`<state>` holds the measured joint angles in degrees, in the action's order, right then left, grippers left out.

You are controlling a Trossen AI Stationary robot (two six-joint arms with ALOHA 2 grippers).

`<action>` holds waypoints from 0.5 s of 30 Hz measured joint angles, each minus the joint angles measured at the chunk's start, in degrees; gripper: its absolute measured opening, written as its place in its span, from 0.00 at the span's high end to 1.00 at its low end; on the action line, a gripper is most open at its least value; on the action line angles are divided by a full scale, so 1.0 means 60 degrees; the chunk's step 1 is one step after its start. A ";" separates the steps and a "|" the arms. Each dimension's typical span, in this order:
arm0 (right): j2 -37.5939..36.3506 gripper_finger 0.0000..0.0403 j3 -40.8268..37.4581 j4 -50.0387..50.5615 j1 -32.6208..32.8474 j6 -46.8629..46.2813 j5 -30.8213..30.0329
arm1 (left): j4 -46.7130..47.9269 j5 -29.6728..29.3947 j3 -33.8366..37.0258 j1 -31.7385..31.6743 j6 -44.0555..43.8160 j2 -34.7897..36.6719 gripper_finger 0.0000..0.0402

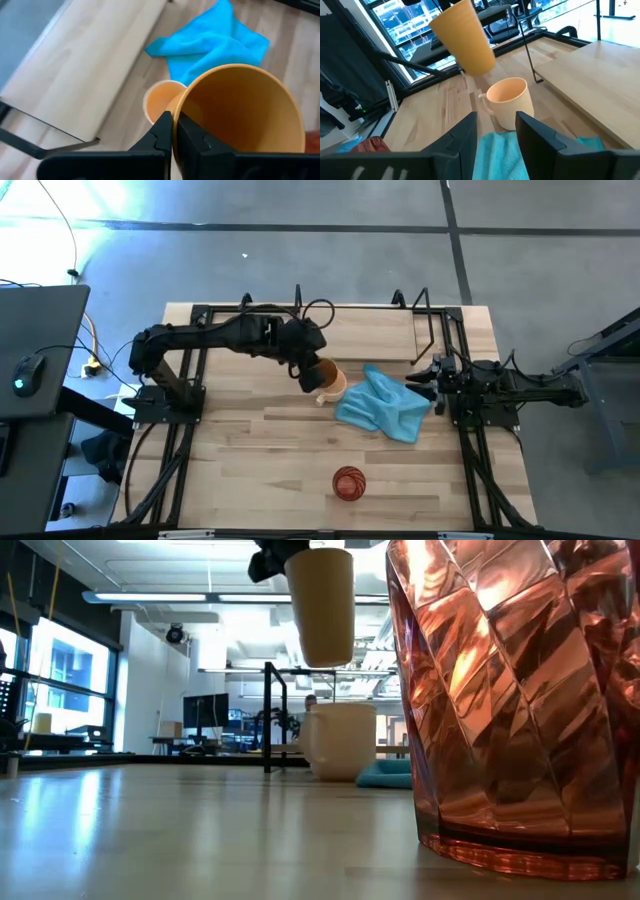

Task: Stack small to large cups/mugs on shelf
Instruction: Put the yellow cup on the shelf

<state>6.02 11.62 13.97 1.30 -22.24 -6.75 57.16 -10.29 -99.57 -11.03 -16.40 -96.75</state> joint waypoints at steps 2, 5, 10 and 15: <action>0.0004 0.69 0.0000 -0.0002 0.0000 0.0005 -0.0068 | -0.0056 -0.0058 -0.0004 -0.0205 0.0147 0.0000 1.00; 0.0004 0.69 0.0000 -0.0002 0.0000 0.0000 -0.0148 | -0.0043 -0.0087 -0.0004 -0.0659 0.0221 0.0000 1.00; 0.0004 0.69 0.0000 -0.0002 0.0000 -0.0096 -0.0232 | -0.0197 -0.0046 -0.0004 -0.1611 0.0349 0.0000 1.00; 0.0000 0.69 0.0000 -0.0002 0.0000 -0.0324 -0.0257 | -0.0581 0.0513 -0.0004 -0.2733 0.0338 0.0000 1.00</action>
<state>6.02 11.62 13.96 1.30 -24.18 -8.29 53.68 -7.21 -99.59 -27.42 -14.38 -96.75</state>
